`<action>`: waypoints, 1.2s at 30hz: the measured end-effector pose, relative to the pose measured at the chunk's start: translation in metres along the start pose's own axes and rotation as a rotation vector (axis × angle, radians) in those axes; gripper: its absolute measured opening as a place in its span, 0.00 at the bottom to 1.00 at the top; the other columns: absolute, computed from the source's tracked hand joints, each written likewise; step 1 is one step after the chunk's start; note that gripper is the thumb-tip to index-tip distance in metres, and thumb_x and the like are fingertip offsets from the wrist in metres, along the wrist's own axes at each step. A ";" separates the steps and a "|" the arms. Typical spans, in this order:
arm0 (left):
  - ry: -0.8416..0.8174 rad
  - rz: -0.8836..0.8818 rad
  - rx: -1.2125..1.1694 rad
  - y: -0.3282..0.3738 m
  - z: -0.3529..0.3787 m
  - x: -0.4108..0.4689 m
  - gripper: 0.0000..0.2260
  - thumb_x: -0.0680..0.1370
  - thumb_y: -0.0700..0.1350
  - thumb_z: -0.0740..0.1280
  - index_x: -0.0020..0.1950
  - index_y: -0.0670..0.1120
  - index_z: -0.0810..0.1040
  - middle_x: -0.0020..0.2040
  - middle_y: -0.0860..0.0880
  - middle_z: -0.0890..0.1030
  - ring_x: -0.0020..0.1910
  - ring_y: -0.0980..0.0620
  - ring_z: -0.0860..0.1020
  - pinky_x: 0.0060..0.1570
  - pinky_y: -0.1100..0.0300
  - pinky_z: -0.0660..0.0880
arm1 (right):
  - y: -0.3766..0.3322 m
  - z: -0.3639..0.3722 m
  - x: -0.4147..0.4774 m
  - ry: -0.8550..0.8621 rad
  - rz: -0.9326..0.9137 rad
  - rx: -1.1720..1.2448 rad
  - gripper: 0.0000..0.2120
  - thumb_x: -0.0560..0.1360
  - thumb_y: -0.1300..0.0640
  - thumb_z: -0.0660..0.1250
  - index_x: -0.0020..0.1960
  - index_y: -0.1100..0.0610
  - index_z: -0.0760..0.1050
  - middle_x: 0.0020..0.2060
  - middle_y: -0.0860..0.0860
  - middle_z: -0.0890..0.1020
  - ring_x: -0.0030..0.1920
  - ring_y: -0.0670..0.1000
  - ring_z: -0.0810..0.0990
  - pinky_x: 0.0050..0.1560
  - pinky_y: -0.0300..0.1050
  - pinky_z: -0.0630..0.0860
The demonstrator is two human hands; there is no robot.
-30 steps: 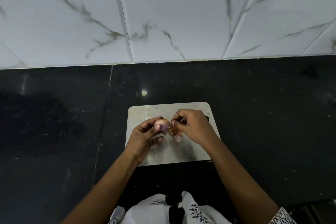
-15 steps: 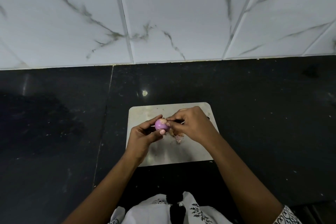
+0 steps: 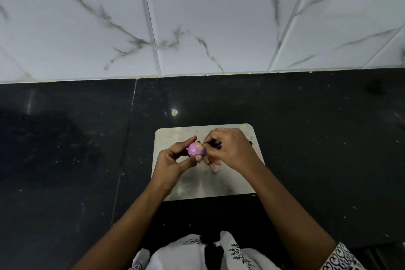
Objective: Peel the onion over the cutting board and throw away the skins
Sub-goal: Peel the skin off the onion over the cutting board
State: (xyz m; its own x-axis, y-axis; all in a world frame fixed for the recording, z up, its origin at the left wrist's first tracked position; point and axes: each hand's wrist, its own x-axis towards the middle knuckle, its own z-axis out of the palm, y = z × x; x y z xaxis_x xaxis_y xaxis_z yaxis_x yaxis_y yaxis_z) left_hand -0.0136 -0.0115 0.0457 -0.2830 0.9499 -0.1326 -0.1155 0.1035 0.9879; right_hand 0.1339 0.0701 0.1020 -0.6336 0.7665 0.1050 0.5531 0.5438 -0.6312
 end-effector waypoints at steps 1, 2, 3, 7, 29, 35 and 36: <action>0.005 0.004 0.001 0.001 0.001 0.000 0.21 0.67 0.36 0.74 0.56 0.54 0.80 0.54 0.49 0.83 0.56 0.46 0.79 0.52 0.51 0.79 | 0.002 0.000 -0.001 0.017 0.037 0.051 0.05 0.71 0.60 0.70 0.46 0.58 0.82 0.40 0.51 0.83 0.40 0.45 0.79 0.43 0.36 0.76; 0.012 0.014 0.013 0.003 0.003 0.001 0.21 0.68 0.35 0.74 0.57 0.55 0.80 0.54 0.50 0.82 0.56 0.48 0.78 0.50 0.53 0.79 | 0.003 0.001 -0.001 0.031 0.077 0.113 0.05 0.72 0.59 0.70 0.46 0.57 0.82 0.40 0.50 0.84 0.39 0.43 0.80 0.42 0.34 0.76; 0.022 0.029 0.043 0.005 0.003 0.002 0.22 0.68 0.36 0.74 0.57 0.55 0.79 0.54 0.51 0.82 0.56 0.51 0.78 0.51 0.54 0.79 | 0.004 0.001 -0.003 0.039 0.108 0.173 0.05 0.72 0.59 0.70 0.47 0.56 0.82 0.40 0.49 0.84 0.39 0.43 0.81 0.42 0.34 0.77; 0.032 0.076 0.160 0.007 0.003 0.005 0.23 0.68 0.37 0.75 0.59 0.57 0.78 0.54 0.54 0.80 0.55 0.56 0.78 0.61 0.55 0.74 | 0.001 0.001 -0.005 0.023 0.128 0.192 0.10 0.70 0.55 0.72 0.50 0.55 0.82 0.43 0.49 0.85 0.41 0.43 0.82 0.44 0.38 0.79; -0.011 -0.009 -0.010 0.012 0.003 0.006 0.23 0.69 0.35 0.73 0.61 0.54 0.78 0.55 0.48 0.82 0.56 0.48 0.79 0.57 0.49 0.77 | 0.010 0.000 -0.003 0.013 0.067 0.283 0.10 0.71 0.58 0.71 0.52 0.53 0.79 0.46 0.45 0.81 0.43 0.44 0.81 0.44 0.42 0.81; -0.092 -0.077 -0.131 0.017 0.002 0.007 0.15 0.73 0.34 0.67 0.57 0.47 0.78 0.50 0.47 0.84 0.50 0.46 0.82 0.52 0.48 0.79 | 0.007 -0.013 0.001 -0.150 -0.121 0.124 0.15 0.70 0.56 0.72 0.56 0.51 0.74 0.50 0.44 0.74 0.45 0.44 0.78 0.43 0.34 0.77; -0.097 -0.089 -0.145 0.019 0.002 0.006 0.14 0.74 0.34 0.66 0.56 0.47 0.79 0.49 0.48 0.85 0.49 0.48 0.83 0.51 0.51 0.80 | 0.006 -0.014 0.002 -0.143 -0.128 0.118 0.15 0.70 0.56 0.72 0.55 0.51 0.74 0.50 0.45 0.74 0.44 0.44 0.78 0.43 0.35 0.77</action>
State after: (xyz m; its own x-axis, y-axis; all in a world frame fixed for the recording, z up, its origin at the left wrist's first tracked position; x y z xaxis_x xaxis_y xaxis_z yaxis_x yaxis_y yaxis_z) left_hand -0.0151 -0.0031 0.0636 -0.1738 0.9636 -0.2032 -0.2740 0.1509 0.9498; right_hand 0.1434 0.0801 0.1087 -0.7696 0.6328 0.0853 0.4015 0.5835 -0.7059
